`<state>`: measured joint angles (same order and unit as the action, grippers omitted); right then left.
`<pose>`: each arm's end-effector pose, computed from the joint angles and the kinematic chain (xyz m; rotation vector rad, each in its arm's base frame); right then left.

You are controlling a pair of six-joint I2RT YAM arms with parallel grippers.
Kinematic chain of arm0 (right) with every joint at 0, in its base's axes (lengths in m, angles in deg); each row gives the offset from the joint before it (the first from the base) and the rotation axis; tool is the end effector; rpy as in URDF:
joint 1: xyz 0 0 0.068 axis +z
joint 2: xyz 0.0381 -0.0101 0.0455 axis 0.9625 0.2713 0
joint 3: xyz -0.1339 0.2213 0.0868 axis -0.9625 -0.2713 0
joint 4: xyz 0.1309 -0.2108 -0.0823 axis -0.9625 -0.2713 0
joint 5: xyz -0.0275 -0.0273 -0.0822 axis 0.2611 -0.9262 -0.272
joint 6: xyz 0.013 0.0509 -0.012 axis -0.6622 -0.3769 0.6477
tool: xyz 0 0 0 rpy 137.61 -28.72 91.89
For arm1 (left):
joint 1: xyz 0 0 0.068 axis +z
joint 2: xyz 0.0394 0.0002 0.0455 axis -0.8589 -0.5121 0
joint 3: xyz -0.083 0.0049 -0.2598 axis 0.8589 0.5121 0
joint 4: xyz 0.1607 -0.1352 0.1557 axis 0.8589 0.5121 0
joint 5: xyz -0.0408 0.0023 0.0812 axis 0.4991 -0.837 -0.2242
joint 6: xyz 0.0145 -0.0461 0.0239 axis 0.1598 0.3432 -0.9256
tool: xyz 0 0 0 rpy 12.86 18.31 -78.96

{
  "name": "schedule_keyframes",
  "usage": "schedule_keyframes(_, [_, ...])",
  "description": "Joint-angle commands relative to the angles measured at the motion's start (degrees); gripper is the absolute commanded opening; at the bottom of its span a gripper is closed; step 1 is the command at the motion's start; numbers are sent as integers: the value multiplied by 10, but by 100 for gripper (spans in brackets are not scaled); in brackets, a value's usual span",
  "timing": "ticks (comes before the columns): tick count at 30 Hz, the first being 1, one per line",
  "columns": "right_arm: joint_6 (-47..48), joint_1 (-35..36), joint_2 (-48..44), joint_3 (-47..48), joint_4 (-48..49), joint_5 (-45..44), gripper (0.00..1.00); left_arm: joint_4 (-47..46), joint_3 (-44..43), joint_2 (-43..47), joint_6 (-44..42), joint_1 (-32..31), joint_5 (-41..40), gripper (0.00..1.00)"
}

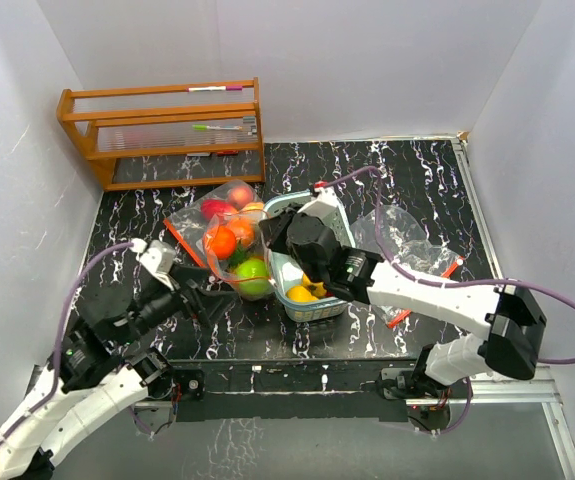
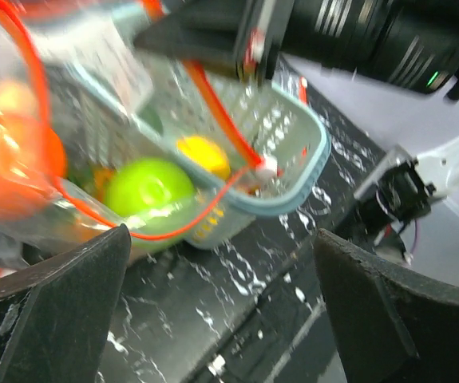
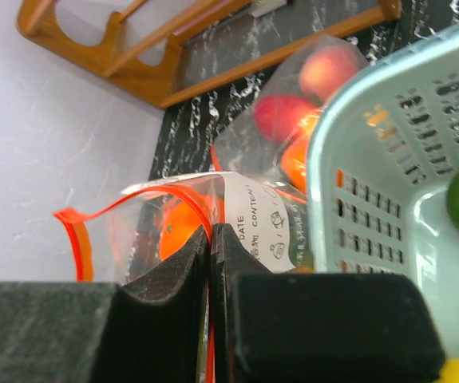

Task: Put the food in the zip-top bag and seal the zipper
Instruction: Zip the zipper food storage bag.

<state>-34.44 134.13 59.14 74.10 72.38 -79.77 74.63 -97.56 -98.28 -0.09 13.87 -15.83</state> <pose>0.1754 0.2647 0.3211 0.2708 1.9079 0.8291 0.0549 -0.0576 0.3536 0.3931 1.5683 -0.9231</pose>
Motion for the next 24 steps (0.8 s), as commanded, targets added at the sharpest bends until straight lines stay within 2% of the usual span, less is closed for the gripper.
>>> schedule_keyframes(1, [3, -3, 26, 78, 56, -32, 8, -52, 55, 0, 72, 1, 78, 97])
schedule_keyframes(11, [-12, -4, 67, 119, 114, -11, 8, -93, 66, -27, 94, 1, 72, 97])
schedule_keyframes(15, [-17, -3, 61, 130, 112, -63, 8, -94, 56, -31, 98, 1, 81, 97])
schedule_keyframes(19, [-36, -3, 25, 89, 151, -114, 8, -86, 51, -26, 98, 1, 73, 97])
schedule_keyframes(24, [-56, 0, 13, 71, 165, -119, 8, -116, 54, -53, 89, 1, 34, 97])
